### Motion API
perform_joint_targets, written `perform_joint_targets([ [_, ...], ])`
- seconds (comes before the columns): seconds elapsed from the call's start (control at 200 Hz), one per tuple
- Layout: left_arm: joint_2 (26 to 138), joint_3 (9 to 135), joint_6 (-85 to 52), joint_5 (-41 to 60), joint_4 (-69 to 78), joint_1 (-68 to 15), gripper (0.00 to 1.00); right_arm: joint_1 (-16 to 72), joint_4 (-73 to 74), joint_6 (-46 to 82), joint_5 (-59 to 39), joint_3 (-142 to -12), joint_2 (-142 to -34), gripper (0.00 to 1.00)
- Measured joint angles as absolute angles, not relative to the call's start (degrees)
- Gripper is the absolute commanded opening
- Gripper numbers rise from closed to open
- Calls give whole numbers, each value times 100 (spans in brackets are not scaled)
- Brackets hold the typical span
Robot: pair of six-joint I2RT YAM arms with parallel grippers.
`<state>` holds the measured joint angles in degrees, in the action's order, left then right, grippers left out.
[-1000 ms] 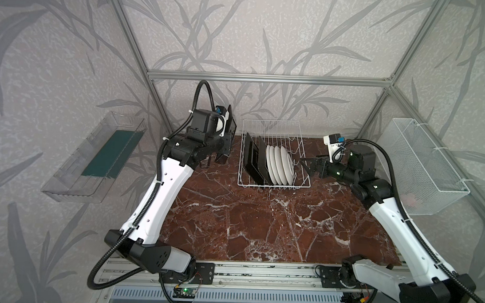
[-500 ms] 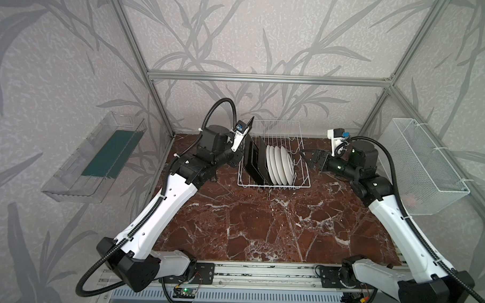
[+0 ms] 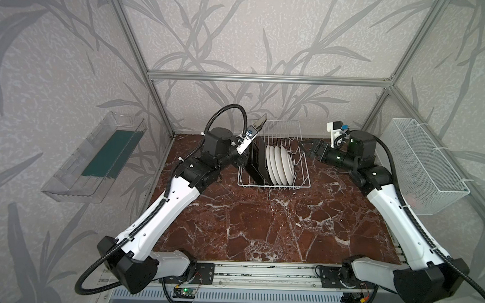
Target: Unload the plates from the dish rack
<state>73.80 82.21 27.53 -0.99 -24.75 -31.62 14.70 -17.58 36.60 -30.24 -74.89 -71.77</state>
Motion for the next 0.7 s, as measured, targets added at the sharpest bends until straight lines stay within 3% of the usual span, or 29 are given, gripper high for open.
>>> perform_joint_targets([
  [0.7, 7122, 7074, 4825, -60, -1529, -3503, 0, 1638, -1632, 4493, -3583, -8182, -7894, 97],
])
